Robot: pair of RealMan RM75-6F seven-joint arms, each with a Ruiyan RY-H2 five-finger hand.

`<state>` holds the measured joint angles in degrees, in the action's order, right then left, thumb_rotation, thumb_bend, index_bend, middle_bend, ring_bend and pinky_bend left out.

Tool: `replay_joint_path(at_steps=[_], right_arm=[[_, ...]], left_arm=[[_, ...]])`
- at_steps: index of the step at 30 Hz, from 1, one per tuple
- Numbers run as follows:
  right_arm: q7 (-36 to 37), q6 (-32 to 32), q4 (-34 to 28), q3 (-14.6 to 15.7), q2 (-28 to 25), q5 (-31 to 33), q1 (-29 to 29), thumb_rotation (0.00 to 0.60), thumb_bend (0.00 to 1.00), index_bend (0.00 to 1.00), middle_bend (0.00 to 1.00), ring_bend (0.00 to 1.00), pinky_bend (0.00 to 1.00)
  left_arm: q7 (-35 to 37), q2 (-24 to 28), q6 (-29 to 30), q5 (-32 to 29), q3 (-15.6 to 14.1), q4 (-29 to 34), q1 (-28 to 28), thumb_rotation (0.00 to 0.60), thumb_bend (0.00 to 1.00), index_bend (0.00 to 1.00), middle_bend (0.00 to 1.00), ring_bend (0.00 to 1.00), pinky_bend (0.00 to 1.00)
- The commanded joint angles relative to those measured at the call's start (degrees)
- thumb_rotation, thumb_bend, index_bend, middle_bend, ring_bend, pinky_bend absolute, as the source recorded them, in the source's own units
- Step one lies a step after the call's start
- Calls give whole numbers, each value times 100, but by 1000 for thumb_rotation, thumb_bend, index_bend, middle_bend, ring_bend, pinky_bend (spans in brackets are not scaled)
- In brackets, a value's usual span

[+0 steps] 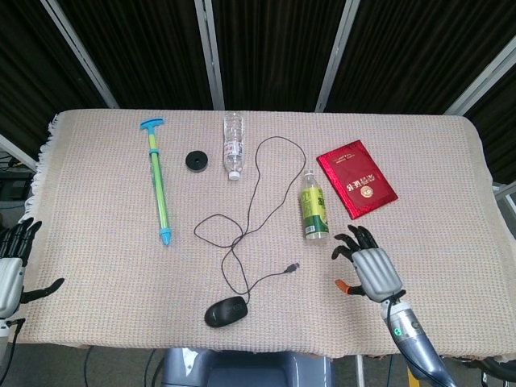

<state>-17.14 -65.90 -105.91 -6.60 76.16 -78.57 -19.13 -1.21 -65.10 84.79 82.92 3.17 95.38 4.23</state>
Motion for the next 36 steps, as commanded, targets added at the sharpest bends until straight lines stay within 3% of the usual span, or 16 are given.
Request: replay_joint_path(at_steps=[1,4,9,15,36], right_arm=[[-324,18,28,-10,269,80,-143,600,178,419,217,34,0],[-555,-36,129,-38,416,11,-231,600,177,417,276,135,20],[-822,-26,317,-113,631,60,-388,600,177,407,426,310,184],[-1048,93,449,-184,791,283,-555,600,177,405,528,411,239],[-1859,239,1129,109,1690,470,-911,600,225,438,526,403,263]], left_arm=[[40,10,-13,4,0,-5,5,600,126,25,0,0,0],[50,11,-21,18,-2,-13,13,600,128,25,0,0,0],[36,2,-19,32,-6,-15,18,600,126,25,0,0,0],[30,-6,-40,-2,2,-16,24,600,127,26,0,0,0],[104,32,-67,-62,6,5,15,600,127,38,0,0,0]])
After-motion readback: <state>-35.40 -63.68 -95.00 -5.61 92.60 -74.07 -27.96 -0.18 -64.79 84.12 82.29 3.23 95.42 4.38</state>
